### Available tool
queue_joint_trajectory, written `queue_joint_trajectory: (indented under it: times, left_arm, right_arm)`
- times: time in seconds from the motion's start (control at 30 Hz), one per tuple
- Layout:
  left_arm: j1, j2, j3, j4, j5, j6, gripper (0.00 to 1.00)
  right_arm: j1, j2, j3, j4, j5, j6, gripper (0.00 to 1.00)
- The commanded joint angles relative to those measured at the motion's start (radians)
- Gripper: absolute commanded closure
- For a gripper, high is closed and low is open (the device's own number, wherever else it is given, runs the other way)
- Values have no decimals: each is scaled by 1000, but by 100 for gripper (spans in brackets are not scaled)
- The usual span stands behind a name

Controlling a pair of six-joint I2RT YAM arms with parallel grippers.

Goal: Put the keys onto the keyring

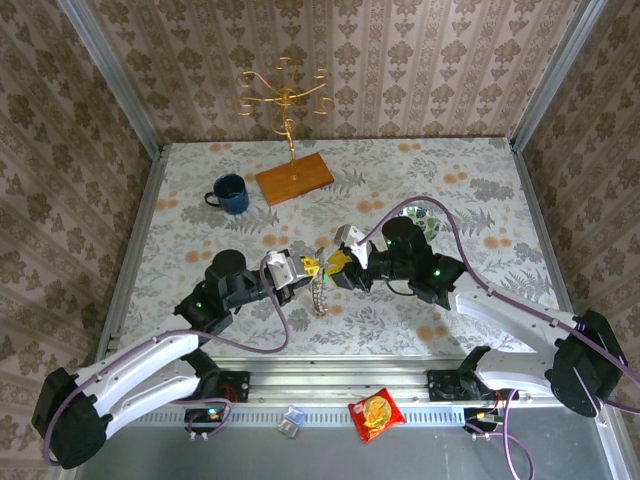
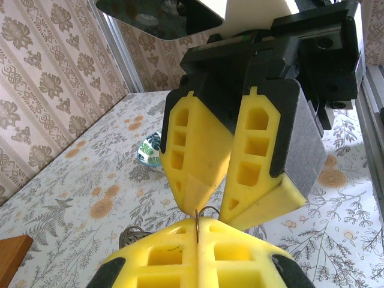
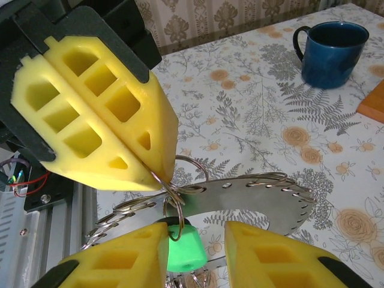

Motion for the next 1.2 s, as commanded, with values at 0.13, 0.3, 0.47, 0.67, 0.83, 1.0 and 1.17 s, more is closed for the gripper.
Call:
queue_joint_trajectory:
  times: [0.13,0.3,0.47,0.67,0.83,1.0,1.17]
  left_arm:
    - [1,-17,3,42,25,-9,100]
    - [0,-17,3,45,26,-8,100]
    - [0,-19,0,54,24,-11,100]
    - [1,-20,-1,61,22,-13,100]
    - [0,-18,-3,71,21,-18,100]
    - [-1,-13,-3,94,23,-21,100]
    - [-9,-7,-4,100,11,-4,100]
  right_arm:
    - [-5,5,44,40,-52,13,75]
    - [-5,14,48,35,-58,15,81]
    - [-7,20,48,12,-56,6,87]
    - [-13,18,47,0,-61,4,92]
    - [-17,19,51,-5,-62,-3,95]
    - [-17,49,47,17,-79,-7,97]
    - [-15,75,43,43,-109,3,96]
